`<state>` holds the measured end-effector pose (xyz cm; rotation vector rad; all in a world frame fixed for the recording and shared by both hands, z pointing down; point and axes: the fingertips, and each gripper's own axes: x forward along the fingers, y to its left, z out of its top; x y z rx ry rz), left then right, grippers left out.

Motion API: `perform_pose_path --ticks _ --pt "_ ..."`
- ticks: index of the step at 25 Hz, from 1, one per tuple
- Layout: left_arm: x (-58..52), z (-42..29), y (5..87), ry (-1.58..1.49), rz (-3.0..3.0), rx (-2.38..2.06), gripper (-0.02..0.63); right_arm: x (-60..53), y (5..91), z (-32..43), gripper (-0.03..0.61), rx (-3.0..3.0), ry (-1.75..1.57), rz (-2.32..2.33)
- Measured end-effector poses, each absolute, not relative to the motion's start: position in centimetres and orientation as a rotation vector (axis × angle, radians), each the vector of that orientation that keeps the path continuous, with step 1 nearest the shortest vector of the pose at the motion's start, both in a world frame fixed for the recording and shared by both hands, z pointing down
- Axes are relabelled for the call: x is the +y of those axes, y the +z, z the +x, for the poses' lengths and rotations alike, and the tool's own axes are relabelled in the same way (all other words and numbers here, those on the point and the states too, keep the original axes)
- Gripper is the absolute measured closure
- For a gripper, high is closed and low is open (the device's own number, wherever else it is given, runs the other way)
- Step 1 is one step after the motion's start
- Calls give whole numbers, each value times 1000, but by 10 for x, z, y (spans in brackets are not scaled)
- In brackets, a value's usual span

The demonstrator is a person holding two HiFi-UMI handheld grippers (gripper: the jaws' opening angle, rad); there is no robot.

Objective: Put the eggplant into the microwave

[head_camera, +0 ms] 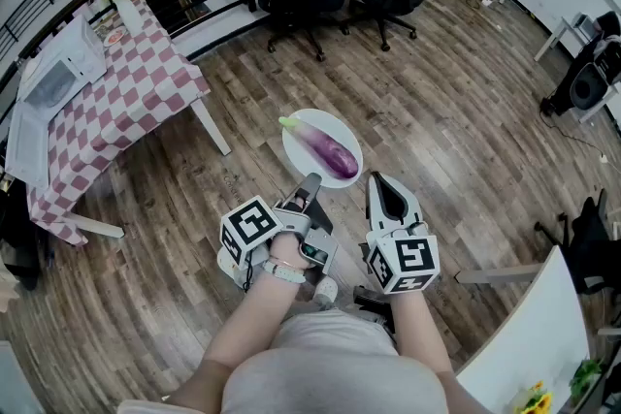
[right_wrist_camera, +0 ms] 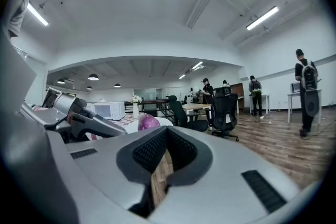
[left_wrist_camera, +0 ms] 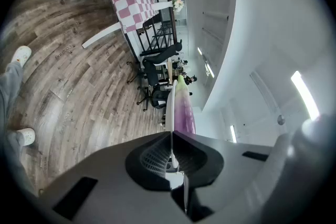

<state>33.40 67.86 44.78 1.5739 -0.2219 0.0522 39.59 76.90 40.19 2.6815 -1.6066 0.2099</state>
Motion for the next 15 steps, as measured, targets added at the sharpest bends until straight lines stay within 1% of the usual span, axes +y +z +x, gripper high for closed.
perform_pose_path --ticks 9,15 --pt "646 319 443 6 1579 -231 600 739 396 382 554 -1653 157 2658" --pt "596 299 437 -17 1567 -237 600 687 388 363 554 -1676 147 2630"
